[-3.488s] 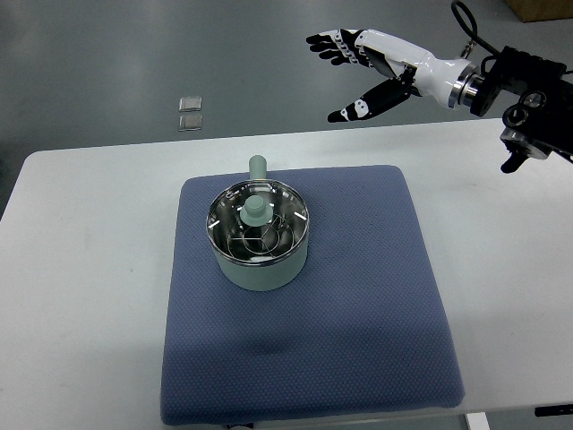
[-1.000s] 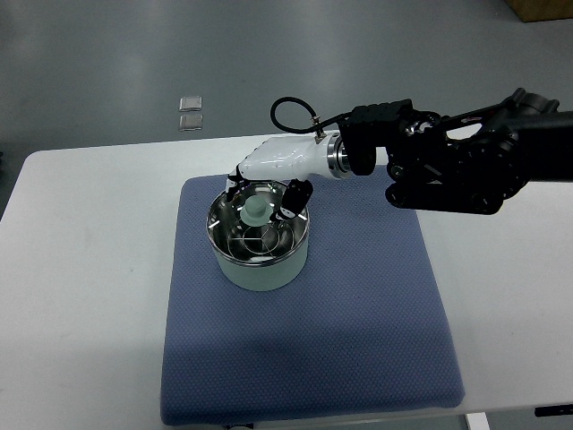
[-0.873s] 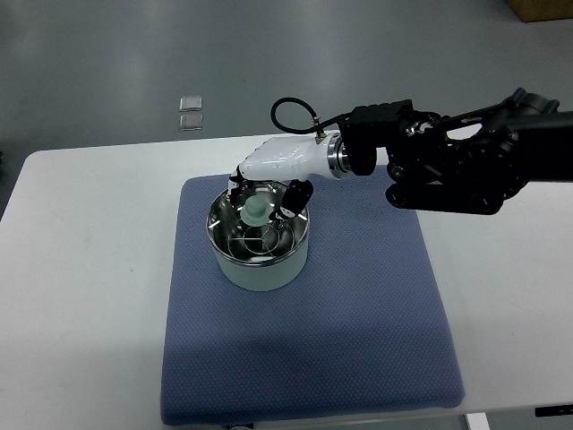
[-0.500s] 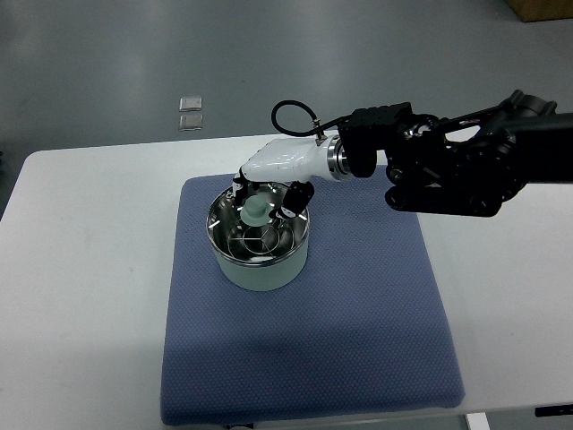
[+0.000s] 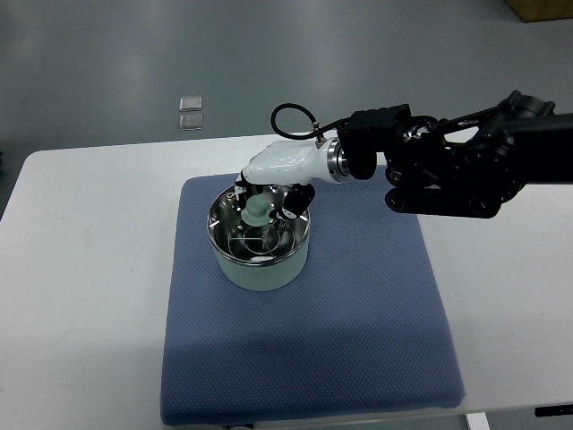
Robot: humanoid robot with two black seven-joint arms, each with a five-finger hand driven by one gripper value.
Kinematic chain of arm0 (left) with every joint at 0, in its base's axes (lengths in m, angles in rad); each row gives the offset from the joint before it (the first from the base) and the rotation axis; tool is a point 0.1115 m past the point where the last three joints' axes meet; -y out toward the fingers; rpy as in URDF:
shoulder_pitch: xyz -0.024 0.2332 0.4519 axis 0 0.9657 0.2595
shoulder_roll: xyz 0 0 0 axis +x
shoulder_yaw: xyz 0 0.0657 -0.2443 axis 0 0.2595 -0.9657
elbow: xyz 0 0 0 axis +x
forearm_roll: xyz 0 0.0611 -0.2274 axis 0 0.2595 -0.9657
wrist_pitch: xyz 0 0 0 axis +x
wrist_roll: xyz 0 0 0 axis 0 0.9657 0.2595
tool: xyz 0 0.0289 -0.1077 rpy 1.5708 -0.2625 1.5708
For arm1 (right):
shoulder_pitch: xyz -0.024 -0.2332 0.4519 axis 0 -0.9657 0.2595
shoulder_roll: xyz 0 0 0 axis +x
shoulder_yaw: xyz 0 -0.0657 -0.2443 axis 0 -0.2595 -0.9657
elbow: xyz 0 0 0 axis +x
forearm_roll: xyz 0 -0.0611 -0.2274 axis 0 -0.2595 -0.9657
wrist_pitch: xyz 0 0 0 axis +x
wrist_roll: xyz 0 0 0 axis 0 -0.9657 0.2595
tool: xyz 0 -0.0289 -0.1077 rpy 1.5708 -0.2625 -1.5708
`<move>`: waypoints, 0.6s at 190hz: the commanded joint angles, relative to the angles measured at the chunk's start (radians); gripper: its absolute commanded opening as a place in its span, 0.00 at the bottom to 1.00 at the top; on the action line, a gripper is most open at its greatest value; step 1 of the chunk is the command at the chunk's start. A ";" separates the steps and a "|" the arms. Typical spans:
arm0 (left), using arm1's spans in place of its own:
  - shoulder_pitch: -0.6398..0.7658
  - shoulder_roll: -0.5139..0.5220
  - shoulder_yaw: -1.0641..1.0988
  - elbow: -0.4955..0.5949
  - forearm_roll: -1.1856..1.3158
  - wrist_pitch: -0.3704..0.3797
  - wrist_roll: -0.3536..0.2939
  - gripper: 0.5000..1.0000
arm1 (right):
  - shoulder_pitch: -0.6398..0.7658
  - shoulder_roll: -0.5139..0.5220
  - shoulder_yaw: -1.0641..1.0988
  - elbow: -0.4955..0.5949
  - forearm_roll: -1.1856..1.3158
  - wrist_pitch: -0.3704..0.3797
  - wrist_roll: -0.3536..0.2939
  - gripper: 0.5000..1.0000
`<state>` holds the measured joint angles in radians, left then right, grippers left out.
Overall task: Open lid and place right of pot
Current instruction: 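Tighten the right hand's grip on the green knob of the lid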
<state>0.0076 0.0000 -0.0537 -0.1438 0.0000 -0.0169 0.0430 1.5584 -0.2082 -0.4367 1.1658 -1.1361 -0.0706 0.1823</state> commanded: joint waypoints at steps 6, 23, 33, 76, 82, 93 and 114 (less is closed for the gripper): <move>0.000 0.000 0.000 0.000 0.000 0.000 0.000 1.00 | 0.000 0.001 0.000 0.000 -0.001 0.000 -0.001 0.31; 0.000 0.000 0.000 0.000 0.000 0.000 0.000 1.00 | 0.002 0.003 0.000 -0.006 -0.001 0.000 -0.001 0.28; 0.000 0.000 0.000 0.000 0.000 0.000 0.000 1.00 | 0.002 0.004 0.000 -0.006 -0.001 0.000 -0.001 0.27; 0.000 0.000 0.000 0.000 0.000 0.000 0.000 1.00 | 0.006 0.004 0.000 -0.006 0.001 0.000 -0.003 0.21; 0.000 0.000 0.000 0.000 0.000 0.000 0.000 1.00 | 0.006 0.004 0.000 -0.006 0.001 0.000 -0.001 0.19; 0.000 0.000 0.000 0.001 0.000 0.000 0.000 1.00 | 0.008 0.007 0.000 -0.006 0.001 0.005 -0.001 0.19; 0.000 0.000 0.000 0.001 0.000 0.000 0.000 1.00 | 0.008 0.010 0.000 -0.006 0.001 0.012 -0.001 0.21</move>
<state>0.0076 0.0000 -0.0537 -0.1441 0.0000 -0.0169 0.0430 1.5658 -0.1994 -0.4372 1.1596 -1.1351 -0.0661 0.1802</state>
